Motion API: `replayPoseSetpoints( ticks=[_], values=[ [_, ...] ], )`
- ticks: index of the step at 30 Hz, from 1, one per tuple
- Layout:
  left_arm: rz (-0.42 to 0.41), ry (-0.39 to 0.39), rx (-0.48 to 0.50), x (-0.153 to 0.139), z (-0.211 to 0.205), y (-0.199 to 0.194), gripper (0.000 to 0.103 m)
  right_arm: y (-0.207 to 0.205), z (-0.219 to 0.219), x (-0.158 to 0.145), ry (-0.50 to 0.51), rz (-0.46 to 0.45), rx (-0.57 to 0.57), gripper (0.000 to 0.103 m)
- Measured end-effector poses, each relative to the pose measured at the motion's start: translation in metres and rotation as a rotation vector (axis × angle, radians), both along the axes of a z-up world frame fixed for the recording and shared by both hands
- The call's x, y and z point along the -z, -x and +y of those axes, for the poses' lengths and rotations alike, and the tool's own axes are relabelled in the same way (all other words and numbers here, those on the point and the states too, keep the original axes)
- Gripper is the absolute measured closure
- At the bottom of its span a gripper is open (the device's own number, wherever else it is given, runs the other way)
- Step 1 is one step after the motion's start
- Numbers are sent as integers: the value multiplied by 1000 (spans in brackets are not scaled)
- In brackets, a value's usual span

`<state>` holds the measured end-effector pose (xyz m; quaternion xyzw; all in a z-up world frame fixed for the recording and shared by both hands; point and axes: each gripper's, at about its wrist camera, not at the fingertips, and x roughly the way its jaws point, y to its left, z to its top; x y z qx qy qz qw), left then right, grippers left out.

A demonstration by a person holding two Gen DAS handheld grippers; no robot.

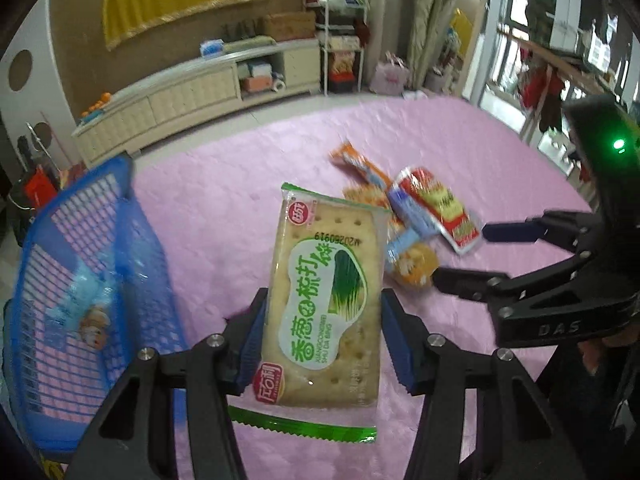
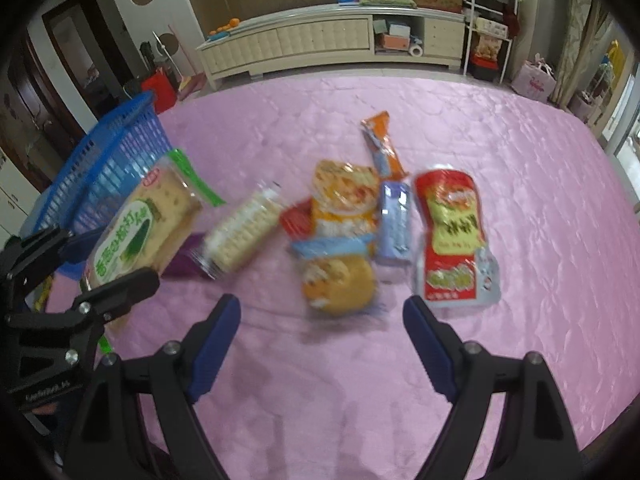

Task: Organize snacks
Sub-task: 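Carry the cracker pack into the basket and open the left gripper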

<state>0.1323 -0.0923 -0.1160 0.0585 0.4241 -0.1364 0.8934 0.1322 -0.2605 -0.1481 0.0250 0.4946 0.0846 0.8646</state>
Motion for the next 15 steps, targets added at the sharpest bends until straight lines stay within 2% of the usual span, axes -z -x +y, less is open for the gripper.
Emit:
replayPoseSetpoints(
  ticks=[4, 8, 15],
  values=[
    [-73, 22, -36, -33, 18, 6, 51, -14, 17, -8, -16, 9, -4, 17],
    [-131, 37, -84, -61, 45, 12, 51, -29, 33, -3, -31, 43, -6, 17],
    [-151, 28, -197, -74, 99, 9, 51, -56, 56, 22, -109, 137, 45, 17]
  ],
)
